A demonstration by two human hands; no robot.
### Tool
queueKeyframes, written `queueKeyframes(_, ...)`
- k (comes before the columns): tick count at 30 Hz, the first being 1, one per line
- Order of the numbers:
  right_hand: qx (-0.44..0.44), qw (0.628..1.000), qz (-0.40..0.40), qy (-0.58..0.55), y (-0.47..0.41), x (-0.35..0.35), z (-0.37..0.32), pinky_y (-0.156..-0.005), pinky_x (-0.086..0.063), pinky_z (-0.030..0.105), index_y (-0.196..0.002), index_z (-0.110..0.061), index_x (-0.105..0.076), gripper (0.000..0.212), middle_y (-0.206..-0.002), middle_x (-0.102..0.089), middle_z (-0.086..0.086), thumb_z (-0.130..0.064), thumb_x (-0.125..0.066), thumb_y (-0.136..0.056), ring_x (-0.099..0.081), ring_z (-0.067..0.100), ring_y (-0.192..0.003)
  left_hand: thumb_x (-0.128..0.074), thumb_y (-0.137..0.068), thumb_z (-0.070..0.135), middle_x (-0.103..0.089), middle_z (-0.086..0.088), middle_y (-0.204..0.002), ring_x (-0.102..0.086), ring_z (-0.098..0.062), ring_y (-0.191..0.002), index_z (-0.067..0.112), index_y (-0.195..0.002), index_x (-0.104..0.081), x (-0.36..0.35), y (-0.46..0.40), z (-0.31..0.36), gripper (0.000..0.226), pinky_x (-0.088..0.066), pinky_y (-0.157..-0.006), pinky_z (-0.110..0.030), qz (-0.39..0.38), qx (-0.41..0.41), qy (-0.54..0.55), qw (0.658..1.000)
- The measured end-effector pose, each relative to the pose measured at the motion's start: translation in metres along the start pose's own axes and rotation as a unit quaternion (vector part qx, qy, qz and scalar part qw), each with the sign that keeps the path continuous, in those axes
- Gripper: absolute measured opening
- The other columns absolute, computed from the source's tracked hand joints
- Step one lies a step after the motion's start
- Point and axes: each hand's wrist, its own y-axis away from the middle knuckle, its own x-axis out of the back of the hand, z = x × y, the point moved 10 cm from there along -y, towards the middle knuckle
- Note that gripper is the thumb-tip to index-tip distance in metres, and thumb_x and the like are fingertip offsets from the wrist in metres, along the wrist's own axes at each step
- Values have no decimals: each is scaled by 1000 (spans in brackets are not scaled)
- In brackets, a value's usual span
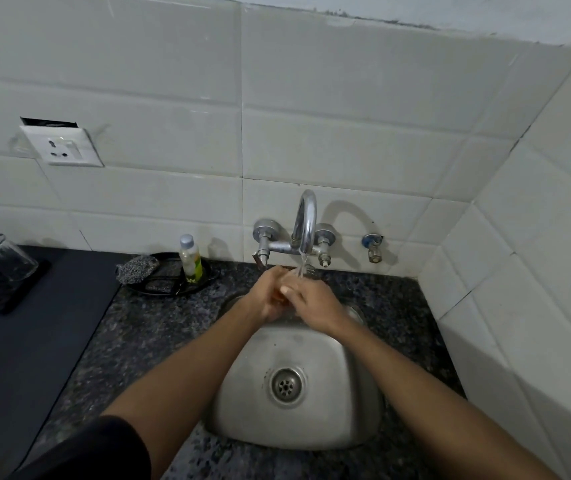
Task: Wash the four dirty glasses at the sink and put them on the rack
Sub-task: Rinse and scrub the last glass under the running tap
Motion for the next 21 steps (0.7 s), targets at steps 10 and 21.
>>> queueKeyframes(10, 20, 999, 0, 35, -7, 5, -9, -91, -54, 47, -117, -13, -67, 35, -110, -71, 10, -40, -47, -109, -67, 26, -100, -45, -100, 26, -68, -9, -82, -68, -22, -78, 7, -89, -68, -6, 1, 3, 32, -58, -72, -34, 2, 5, 22, 1000)
queueKeyframes(21, 5, 1000, 9, 28, -8, 6, -10, -84, -57, 46, -118, -20, -69, 36, -106, -71, 7, -44, -44, -108, -68, 24, -96, -51, -87, 20, -61, -10, -80, -60, -24, -76, 10, -83, -60, -3, 6, 16, 14, -52, -75, -37, 18, -11, -11, 1000)
